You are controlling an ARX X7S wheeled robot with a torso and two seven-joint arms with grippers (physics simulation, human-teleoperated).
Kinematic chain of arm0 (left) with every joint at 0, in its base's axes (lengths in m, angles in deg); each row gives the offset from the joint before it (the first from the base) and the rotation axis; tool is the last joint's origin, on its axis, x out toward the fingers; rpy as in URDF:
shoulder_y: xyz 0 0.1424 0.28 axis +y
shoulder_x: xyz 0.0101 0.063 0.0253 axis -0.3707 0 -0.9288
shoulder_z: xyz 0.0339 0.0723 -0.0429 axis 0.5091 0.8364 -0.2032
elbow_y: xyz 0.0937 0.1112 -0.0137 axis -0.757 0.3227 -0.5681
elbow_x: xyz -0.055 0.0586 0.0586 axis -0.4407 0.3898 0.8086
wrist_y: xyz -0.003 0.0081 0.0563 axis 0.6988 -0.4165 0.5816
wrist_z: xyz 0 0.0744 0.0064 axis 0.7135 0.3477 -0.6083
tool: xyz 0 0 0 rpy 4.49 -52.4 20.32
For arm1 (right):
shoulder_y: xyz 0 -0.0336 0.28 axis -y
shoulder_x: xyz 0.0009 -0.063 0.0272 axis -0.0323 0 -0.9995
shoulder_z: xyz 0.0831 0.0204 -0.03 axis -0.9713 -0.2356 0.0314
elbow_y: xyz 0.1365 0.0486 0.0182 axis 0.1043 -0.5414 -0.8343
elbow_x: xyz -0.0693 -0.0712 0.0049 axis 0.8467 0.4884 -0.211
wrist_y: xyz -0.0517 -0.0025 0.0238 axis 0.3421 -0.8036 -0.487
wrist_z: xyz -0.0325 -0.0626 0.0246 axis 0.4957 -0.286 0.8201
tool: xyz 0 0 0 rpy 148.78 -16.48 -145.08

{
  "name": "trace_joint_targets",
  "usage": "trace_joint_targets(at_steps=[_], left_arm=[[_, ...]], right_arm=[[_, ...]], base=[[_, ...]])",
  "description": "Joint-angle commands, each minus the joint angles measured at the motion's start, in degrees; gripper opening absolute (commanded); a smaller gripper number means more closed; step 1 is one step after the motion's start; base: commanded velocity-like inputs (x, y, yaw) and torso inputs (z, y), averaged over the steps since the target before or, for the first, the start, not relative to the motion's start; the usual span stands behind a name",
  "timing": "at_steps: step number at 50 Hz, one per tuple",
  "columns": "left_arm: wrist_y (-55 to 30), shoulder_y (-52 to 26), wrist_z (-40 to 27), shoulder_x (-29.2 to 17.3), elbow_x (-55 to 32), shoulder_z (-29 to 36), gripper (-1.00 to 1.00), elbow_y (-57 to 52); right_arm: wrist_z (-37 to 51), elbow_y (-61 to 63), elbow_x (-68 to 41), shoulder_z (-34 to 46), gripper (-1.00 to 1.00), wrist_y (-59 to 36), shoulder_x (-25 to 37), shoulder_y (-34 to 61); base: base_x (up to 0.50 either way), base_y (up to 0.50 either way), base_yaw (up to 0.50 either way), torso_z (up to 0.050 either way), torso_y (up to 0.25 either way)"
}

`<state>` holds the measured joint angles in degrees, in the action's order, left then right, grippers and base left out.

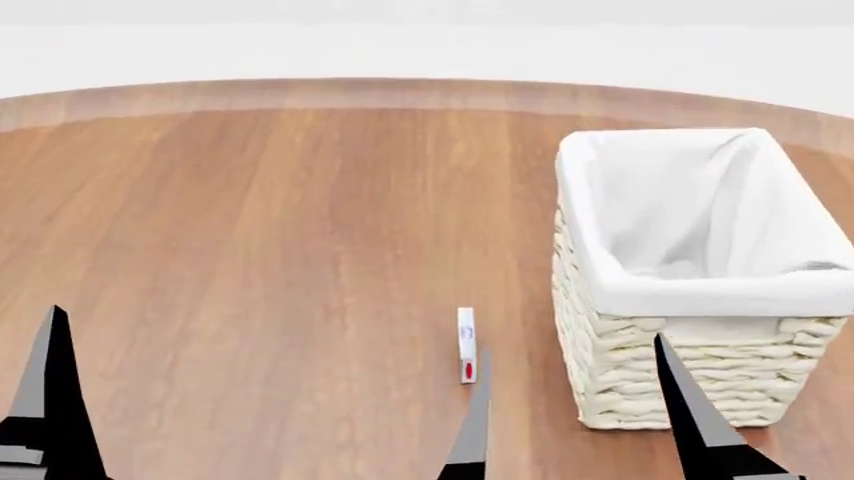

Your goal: Pick up the tomato sauce, and put it in the basket.

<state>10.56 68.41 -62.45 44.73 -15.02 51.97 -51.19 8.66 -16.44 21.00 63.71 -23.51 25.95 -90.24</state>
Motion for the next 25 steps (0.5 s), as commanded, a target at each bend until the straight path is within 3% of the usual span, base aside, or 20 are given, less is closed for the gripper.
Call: trace_joint_targets(at_steps=[1, 6, 25], left_arm=[[0.37, 0.13, -0.48, -0.66, -0.39, 0.40, 1.00, 0.03], [-0.06, 0.10, -1.00, -0.79, -1.22, 0.05, 1.00, -0.36], [2.06, 0.84, -1.24, -1.33, -1.14, 1.10, 1.00, 1.19]], right_arm=[[0.67, -0.60, -0.51, 0.61, 1.00, 0.74, 0.74, -0.24], [1.44, -0.31, -0.83, 0.36, 1.00, -0.24, 0.77, -0.18], [3.86, 0.50, 1.61, 2.24, 1.00, 5.79, 2.23, -9.30]], base=[[0.50, 0.00, 0.00, 0.000, 0.000], [0.50, 0.00, 0.00, 0.000, 0.000], [0.00, 0.00, 0.00, 0.000, 0.001]])
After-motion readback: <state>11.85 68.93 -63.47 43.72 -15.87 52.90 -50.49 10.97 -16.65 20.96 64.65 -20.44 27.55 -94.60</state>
